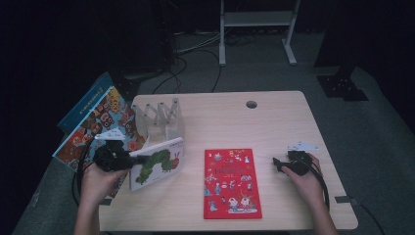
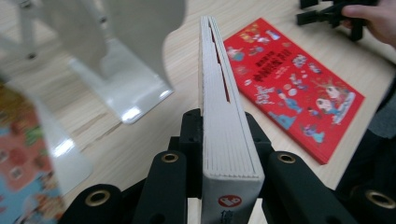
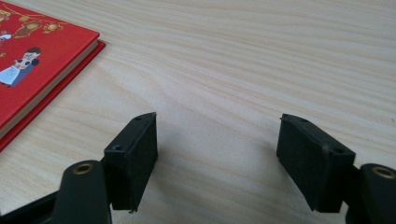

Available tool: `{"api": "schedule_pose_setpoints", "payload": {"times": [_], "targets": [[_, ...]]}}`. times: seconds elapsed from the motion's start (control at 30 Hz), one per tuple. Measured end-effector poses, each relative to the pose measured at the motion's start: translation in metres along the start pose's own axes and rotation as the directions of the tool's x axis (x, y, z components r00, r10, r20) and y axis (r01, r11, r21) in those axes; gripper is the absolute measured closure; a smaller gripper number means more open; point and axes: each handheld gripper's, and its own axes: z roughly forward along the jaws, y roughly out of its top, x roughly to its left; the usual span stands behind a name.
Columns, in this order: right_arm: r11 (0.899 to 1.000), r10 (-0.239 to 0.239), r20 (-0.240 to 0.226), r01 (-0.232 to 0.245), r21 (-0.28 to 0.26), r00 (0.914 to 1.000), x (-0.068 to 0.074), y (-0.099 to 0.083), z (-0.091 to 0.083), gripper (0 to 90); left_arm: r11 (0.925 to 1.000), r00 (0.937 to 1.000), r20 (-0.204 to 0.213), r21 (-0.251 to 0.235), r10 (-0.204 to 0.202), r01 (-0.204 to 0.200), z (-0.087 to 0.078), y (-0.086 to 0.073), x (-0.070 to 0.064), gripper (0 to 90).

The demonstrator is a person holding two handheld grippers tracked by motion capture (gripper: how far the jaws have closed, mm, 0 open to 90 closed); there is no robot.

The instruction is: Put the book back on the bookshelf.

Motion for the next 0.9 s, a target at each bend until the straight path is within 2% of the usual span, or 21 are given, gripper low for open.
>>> {"api": "schedule_pose_setpoints", "payload": {"times": [0.13,0.3,0.43,0.77,0.9], "targets": [[1.0,0.0,0.0,0.0,0.0,1.0,0.0,0.0,0.0,28.0,0.9996,0.9993,-0.023,-0.01,-0.028,0.028,-0.004,-0.001,0.011,75.0],[1.0,0.0,0.0,0.0,0.0,1.0,0.0,0.0,0.0,28.0,0.9994,0.9972,-0.066,-0.007,-0.034,0.033,-0.002,0.007,0.02,75.0],[1.0,0.003,0.003,-0.003,0.0,1.0,0.0,0.0,0.0,28.0,0.9988,0.994,-0.101,-0.027,-0.043,0.041,0.006,0.016,0.025,75.0],[1.0,0.003,0.005,-0.003,-0.001,1.0,0.0,0.0,0.0,28.0,0.9954,0.9884,-0.135,-0.074,-0.07,0.06,0.029,0.042,0.038,75.0],[1.0,0.004,0.005,-0.004,-0.001,1.0,0.0,0.001,0.001,28.0,0.9951,0.9852,-0.155,-0.077,-0.074,0.062,0.041,0.052,0.043,75.0]]}}
